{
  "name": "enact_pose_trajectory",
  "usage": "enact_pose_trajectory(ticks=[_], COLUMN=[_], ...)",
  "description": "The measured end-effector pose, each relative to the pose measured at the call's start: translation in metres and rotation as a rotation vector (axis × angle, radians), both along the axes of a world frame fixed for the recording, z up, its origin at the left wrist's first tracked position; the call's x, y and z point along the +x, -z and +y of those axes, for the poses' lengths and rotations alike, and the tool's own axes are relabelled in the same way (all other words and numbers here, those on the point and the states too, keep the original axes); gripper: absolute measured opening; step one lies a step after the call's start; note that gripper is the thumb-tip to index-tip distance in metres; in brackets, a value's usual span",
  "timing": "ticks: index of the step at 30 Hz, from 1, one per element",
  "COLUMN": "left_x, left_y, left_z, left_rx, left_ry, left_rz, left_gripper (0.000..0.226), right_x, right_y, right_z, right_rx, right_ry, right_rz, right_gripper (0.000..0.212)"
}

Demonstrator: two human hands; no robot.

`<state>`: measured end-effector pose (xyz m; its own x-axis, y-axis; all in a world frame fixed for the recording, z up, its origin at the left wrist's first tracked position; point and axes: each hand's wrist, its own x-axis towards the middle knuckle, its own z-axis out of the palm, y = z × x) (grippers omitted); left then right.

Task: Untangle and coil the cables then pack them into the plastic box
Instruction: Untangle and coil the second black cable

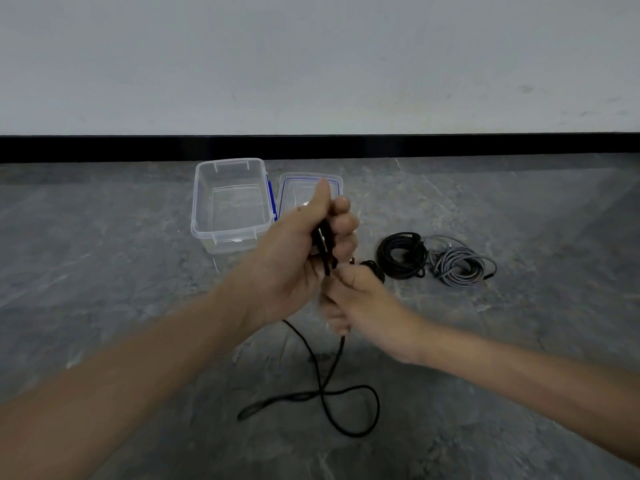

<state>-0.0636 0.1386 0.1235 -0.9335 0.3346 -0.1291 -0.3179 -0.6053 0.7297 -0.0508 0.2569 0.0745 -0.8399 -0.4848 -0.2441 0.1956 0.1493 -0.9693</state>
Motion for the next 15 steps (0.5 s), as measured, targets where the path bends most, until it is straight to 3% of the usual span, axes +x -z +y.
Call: enact_pose_trajectory(ticks=[3, 6, 8, 12, 15], left_x=[-0.004, -0.012, -0.016, -0.008, 0.002], left_y=[0.005, 0.013, 0.021, 0.027, 0.029], left_z=[-0.003, -0.013, -0.021, -0.026, -0.019], left_rx=[-0.229, -0.598, -0.797, -0.934, -0.873], left_ry=[-0.091, -0.121, -0.141, 0.119, 0.320], left_rz=[0.156, 0.395, 0.439, 0.361, 0.318], left_gripper=[0.035, 0.040, 0.041, 0.056, 0.066], right_x=[0.016, 0.022, 0.024, 0.002, -0.023], right_y=[-0.005, -0.010, -0.017, -0.044, -0.055], right_z=[-0.006, 0.000, 0.006, 0.022, 0.031], right_rx=[0.022, 0.088, 0.154, 0.268, 0.209], right_ry=[-0.056, -0.087, -0.132, -0.203, -0.225], right_rz=[-0.022, -0.063, -0.002, 0.329, 0.412], right_gripper=[0.032, 0.029, 0.029, 0.037, 0.040])
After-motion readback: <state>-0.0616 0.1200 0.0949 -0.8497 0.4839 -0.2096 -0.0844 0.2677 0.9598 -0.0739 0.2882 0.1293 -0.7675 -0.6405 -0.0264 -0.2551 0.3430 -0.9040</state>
